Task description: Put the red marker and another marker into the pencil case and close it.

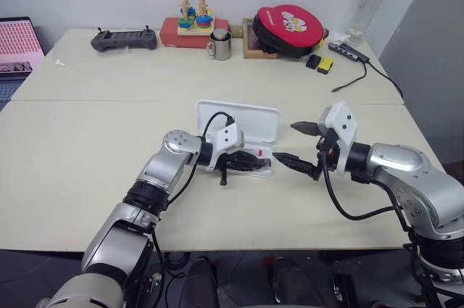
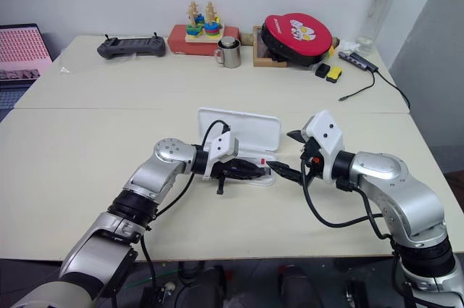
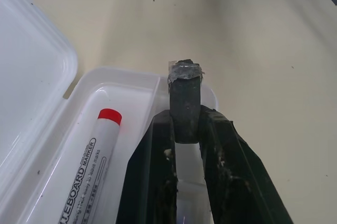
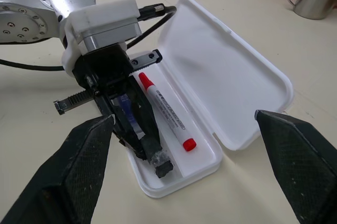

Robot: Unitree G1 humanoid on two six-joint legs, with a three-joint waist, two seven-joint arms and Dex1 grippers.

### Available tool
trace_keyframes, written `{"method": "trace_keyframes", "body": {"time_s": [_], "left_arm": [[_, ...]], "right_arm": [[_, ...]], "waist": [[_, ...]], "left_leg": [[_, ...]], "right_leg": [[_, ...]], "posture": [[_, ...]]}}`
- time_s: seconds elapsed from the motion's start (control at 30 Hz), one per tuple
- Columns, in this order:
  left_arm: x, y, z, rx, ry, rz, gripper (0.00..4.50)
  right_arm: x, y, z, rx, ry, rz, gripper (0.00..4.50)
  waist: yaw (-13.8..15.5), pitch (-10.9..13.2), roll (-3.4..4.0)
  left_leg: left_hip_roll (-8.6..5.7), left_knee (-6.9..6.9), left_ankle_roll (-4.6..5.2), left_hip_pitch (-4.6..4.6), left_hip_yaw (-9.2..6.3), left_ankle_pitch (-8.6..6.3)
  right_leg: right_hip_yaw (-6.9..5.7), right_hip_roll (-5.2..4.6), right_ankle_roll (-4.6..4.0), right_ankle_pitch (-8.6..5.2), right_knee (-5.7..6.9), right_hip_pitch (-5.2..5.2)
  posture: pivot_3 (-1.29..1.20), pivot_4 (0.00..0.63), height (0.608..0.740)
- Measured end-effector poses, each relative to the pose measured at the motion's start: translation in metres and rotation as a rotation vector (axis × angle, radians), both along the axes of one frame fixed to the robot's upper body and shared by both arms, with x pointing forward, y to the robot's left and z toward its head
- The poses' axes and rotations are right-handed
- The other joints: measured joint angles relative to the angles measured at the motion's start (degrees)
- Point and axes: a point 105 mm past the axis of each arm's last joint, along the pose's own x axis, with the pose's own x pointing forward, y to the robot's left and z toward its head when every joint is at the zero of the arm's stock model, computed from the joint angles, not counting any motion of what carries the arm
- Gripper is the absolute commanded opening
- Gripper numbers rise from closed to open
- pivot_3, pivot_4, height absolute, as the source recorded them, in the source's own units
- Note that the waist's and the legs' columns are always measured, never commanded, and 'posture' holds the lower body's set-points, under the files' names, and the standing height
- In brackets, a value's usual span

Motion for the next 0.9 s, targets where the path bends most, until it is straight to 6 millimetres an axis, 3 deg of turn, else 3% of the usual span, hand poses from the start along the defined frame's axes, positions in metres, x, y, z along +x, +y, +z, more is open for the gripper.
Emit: {"method": "trace_keyframes", "body": {"time_s": [0.4, 0.53, 0.63, 0.8, 0.9], "left_arm": [[0.001, 0.004, 0.001, 0.003, 0.011, 0.016, 3.15], [0.003, 0.008, 0.019, -0.081, 0.008, 0.072, 3.82], [0.006, 0.024, 0.04, -0.159, -0.011, 0.153, 4.48], [0.009, 0.081, 0.088, -0.4, -0.037, 0.398, 4.5], [0.007, 0.104, 0.098, -0.461, -0.051, 0.499, 4.5]], "right_arm": [[0.003, -0.001, 0.002, 0.005, -0.009, -0.014, 4.5], [0.017, 0.002, 0.018, 0.033, -0.048, -0.019, 4.5], [0.026, 0.009, 0.03, 0.057, -0.081, -0.003, 3.93], [0.079, 0.028, 0.054, 0.075, -0.114, -0.048, 2.74], [0.107, 0.038, 0.056, 0.055, -0.107, -0.086, 2.03]], "waist": [[0.01, 0.0, 0.0], [-0.34, 0.01, 0.01], [-0.39, 0.01, 0.0], [-1.68, 0.1, 0.07], [-1.46, 0.1, 0.07]], "left_leg": [[0.0, 0.01, 0.0, 0.0, 0.0, 0.0], [0.02, 0.01, 0.0, 0.01, 0.0, 0.0], [0.04, 0.01, 0.0, 0.05, -0.03, 0.0], [0.05, 0.01, 0.01, 0.09, -0.01, 0.02], [0.03, 0.0, 0.0, 0.05, 0.01, 0.01]], "right_leg": [[0.0, 0.0, 0.01, 0.0, 0.01, 0.01], [0.01, 0.01, 0.03, 0.02, 0.04, -0.02], [-0.01, 0.02, 0.0, -0.01, 0.08, 0.01], [0.01, 0.03, 0.07, 0.04, 0.14, -0.03], [0.01, 0.01, 0.05, 0.04, 0.1, -0.01]], "posture": [[0.0, 0.15, 0.74], [0.0, 0.15, 0.74], [0.0, 0.15, 0.74], [0.0, 0.15, 0.74], [0.0, 0.15, 0.74]]}}
